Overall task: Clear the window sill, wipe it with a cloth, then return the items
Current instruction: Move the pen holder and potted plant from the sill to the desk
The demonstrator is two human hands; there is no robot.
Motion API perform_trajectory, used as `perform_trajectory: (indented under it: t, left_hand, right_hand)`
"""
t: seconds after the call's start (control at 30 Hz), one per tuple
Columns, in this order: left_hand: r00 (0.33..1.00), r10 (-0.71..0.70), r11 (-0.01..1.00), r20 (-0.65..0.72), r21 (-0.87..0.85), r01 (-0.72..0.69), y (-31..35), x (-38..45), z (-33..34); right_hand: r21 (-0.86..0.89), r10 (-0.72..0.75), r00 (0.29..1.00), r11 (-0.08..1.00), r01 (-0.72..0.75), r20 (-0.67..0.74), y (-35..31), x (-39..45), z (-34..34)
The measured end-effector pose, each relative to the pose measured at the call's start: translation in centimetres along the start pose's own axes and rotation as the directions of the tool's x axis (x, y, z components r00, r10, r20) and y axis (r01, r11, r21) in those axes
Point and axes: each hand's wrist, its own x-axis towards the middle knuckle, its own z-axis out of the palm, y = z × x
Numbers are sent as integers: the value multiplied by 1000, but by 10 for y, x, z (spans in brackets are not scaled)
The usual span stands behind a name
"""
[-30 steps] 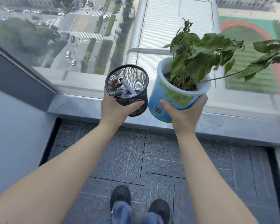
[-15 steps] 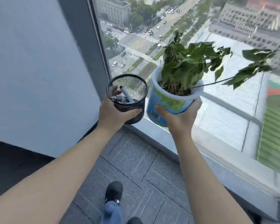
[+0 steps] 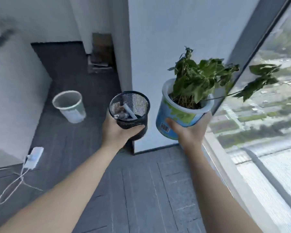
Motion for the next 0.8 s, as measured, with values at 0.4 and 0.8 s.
perform_trajectory:
  t: [0.4, 0.8]
  left_hand:
    - [901, -8, 994, -433, 96, 55, -35, -1, -350]
    - [687, 34, 982, -726, 151, 111, -80, 34, -582]
  right_hand:
    - [195, -55, 901, 980, -33, 431, -91, -126, 322]
    - [289, -190, 721, 957, -16, 667, -135, -196, 574]
